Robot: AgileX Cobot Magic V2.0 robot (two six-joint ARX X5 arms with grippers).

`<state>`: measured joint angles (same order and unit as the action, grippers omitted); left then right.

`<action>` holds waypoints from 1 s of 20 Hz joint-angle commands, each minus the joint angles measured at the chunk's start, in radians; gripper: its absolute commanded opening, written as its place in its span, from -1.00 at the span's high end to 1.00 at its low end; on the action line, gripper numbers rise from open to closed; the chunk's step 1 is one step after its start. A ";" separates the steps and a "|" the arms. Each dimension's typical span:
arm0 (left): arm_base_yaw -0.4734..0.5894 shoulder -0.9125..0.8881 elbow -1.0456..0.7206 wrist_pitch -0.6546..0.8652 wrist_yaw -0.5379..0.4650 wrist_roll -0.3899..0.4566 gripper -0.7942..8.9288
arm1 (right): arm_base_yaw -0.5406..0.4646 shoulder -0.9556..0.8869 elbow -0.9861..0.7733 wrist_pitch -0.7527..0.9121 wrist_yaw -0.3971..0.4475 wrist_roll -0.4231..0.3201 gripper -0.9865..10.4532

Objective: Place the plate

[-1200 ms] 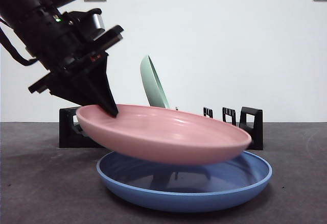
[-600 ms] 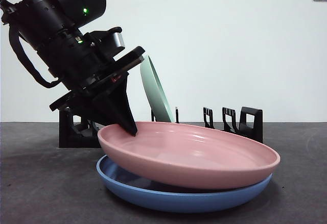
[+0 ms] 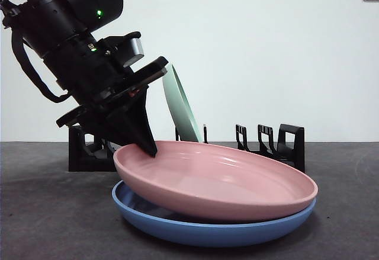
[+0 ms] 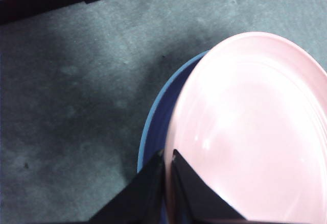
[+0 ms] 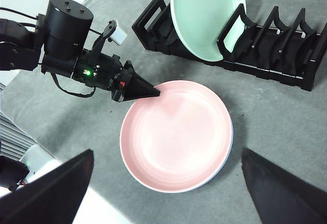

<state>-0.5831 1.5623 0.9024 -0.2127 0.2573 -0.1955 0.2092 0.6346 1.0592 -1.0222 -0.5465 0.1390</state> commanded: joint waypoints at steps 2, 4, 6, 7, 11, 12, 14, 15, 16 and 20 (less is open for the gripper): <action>-0.008 0.015 0.009 0.008 0.001 -0.007 0.74 | 0.003 0.003 0.007 0.003 -0.002 0.011 0.02; -0.008 0.015 0.009 0.011 0.001 -0.027 0.52 | 0.003 0.003 0.007 0.003 -0.002 0.011 0.02; -0.008 0.014 0.016 0.007 0.002 -0.052 0.28 | 0.003 0.003 0.007 0.003 -0.002 0.011 0.02; -0.007 0.014 0.026 -0.005 0.003 -0.057 0.16 | 0.003 0.003 0.007 0.003 -0.002 0.011 0.02; -0.007 -0.006 0.061 -0.056 0.014 -0.057 -0.07 | 0.003 0.003 0.007 0.003 -0.002 0.008 0.02; -0.007 -0.021 0.068 -0.076 0.014 -0.057 -0.08 | 0.003 0.003 0.007 0.003 -0.002 0.006 0.02; -0.007 -0.067 0.075 -0.111 0.014 -0.056 -0.08 | 0.003 0.003 0.007 0.004 -0.001 0.002 0.02; -0.007 -0.100 0.075 -0.136 0.014 -0.056 -0.08 | 0.003 0.003 0.007 0.004 0.002 0.002 0.02; -0.007 -0.137 0.075 -0.167 0.014 -0.051 -0.09 | 0.003 0.003 0.007 0.004 0.002 0.000 0.02; -0.007 -0.332 0.075 -0.297 0.014 -0.050 -0.26 | 0.003 0.003 0.007 0.005 0.006 -0.024 0.02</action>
<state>-0.5831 1.2388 0.9508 -0.5148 0.2668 -0.2512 0.2092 0.6346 1.0592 -1.0218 -0.5449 0.1303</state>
